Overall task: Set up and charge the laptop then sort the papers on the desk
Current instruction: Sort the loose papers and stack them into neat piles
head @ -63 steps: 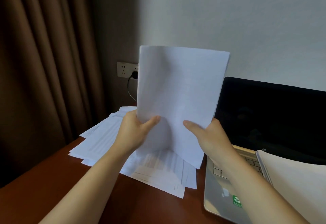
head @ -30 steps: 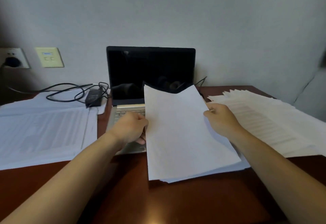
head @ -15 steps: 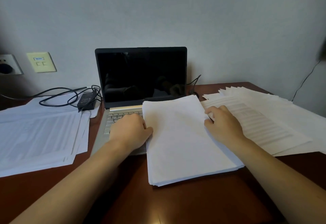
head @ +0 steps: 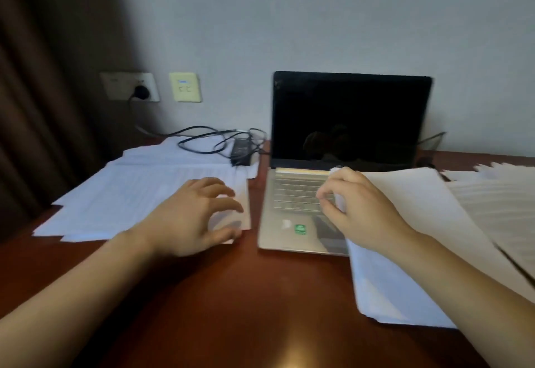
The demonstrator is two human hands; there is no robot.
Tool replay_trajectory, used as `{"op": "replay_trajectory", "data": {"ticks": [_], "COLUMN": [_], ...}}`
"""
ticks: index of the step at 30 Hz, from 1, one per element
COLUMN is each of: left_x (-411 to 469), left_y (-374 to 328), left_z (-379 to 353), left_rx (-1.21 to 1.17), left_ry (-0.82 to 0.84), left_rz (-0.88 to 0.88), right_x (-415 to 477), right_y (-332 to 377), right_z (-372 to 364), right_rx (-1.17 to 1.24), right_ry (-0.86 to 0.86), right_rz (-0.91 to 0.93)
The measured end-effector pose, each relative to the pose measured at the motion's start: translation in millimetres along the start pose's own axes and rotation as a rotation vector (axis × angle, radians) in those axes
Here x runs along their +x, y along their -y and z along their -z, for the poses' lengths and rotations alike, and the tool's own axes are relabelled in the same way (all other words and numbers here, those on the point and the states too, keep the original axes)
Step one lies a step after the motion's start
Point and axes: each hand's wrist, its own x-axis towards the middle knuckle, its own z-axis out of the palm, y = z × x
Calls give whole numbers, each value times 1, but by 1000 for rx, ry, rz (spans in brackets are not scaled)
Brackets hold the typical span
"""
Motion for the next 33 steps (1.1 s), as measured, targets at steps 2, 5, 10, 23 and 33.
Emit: {"op": "replay_trajectory", "data": {"ticks": [2, 5, 10, 23, 33], "left_x": [-36, -67, -51, -33, -43], "left_y": [37, 56, 56, 78, 82], "left_z": [3, -1, -5, -10, -12], "left_rx": [-18, -132, -184, -132, -34], "left_ry": [220, 369, 310, 76, -149], "left_rz": [156, 375, 371, 217, 219], "right_x": [16, 39, 74, 75, 79], "right_y": [31, 78, 127, 123, 121], "right_z": [-18, -46, -88, -109, -121], "right_rx": [10, 33, -52, -103, -21], "right_ry": [54, 161, 588, 328, -68], "right_rz": [87, 217, 257, 282, 481]}}
